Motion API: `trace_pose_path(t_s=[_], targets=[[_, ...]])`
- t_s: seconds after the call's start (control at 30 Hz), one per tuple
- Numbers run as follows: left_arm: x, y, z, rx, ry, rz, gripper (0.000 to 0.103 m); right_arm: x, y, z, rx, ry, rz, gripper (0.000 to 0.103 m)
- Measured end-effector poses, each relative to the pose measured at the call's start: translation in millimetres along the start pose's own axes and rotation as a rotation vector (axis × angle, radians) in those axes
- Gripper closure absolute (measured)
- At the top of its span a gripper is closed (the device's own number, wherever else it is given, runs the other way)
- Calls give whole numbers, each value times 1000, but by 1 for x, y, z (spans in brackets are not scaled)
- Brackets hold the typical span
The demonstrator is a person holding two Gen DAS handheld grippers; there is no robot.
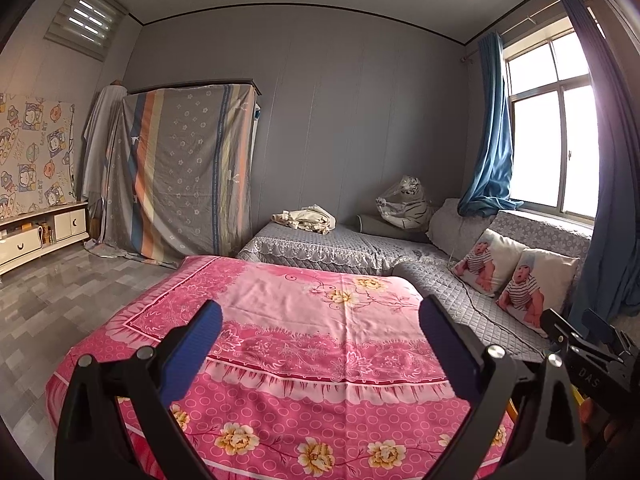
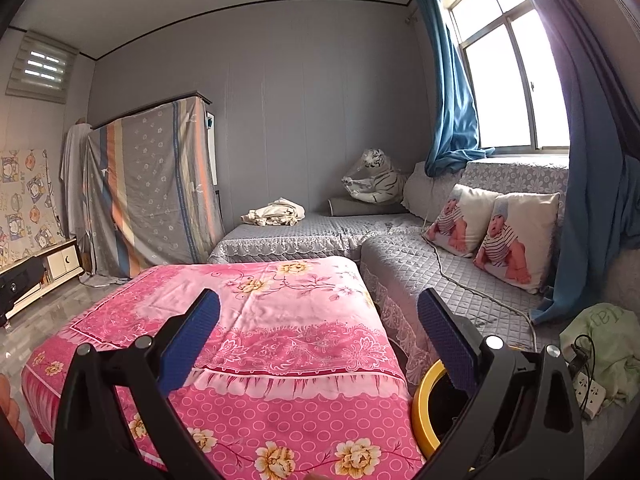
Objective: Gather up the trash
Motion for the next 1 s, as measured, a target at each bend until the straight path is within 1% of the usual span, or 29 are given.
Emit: trace_pose_path(t_s=[0.37, 1.0], targets=[[-2, 1, 1, -7, -12, 4, 8, -2, -6, 2, 3, -11, -24, 8], [-1, 2, 0, -11, -9, 13, 8, -6, -7, -2, 11, -3, -37, 8]])
Point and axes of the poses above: each gripper's, at about its wrist camera, not at the fingertips, and y roughly against the way its jaws point, z to its right, x to its top, the point moved 3 cm from there along -y, roughly the way its jaws point, and after that the axes turned 12 degrees about -y, right-handed, at the moved point
